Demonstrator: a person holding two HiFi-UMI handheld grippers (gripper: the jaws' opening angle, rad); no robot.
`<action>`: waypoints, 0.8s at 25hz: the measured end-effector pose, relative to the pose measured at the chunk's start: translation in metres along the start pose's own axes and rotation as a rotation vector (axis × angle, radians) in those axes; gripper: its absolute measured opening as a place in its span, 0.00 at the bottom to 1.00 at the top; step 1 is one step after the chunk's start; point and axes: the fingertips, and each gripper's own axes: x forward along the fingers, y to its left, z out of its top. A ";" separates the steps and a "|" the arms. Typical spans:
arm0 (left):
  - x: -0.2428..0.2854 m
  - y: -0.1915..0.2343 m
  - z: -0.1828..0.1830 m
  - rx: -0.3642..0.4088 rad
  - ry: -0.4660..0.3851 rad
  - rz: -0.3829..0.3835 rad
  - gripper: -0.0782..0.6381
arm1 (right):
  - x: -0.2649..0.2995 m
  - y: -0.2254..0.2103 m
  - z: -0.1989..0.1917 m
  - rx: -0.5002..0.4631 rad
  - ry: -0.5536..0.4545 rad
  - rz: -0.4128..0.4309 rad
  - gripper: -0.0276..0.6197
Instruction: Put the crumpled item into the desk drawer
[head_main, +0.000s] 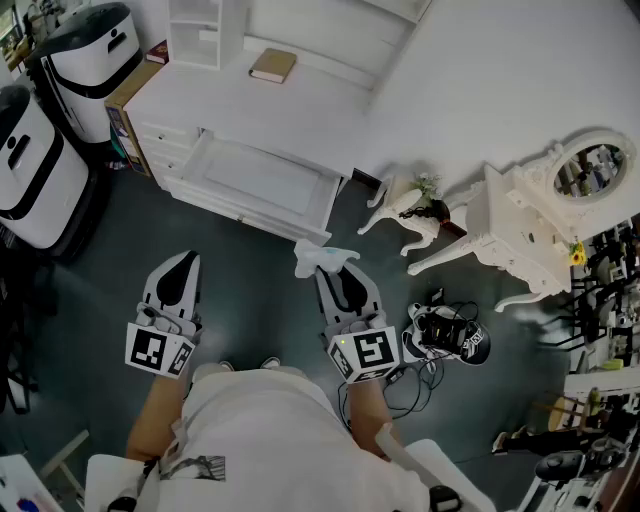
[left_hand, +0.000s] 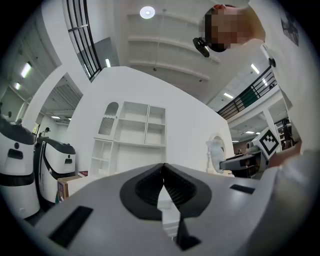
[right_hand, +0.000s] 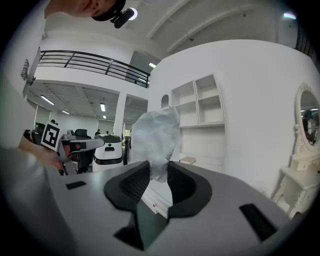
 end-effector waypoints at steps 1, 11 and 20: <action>0.001 -0.001 -0.002 0.000 0.001 0.002 0.13 | 0.000 -0.001 -0.002 0.000 0.002 0.002 0.23; -0.004 -0.018 -0.014 0.007 0.031 0.026 0.13 | -0.009 -0.012 -0.022 0.028 0.019 0.032 0.23; -0.015 -0.036 -0.025 0.003 0.054 0.055 0.13 | -0.032 -0.029 -0.034 0.133 -0.015 0.040 0.23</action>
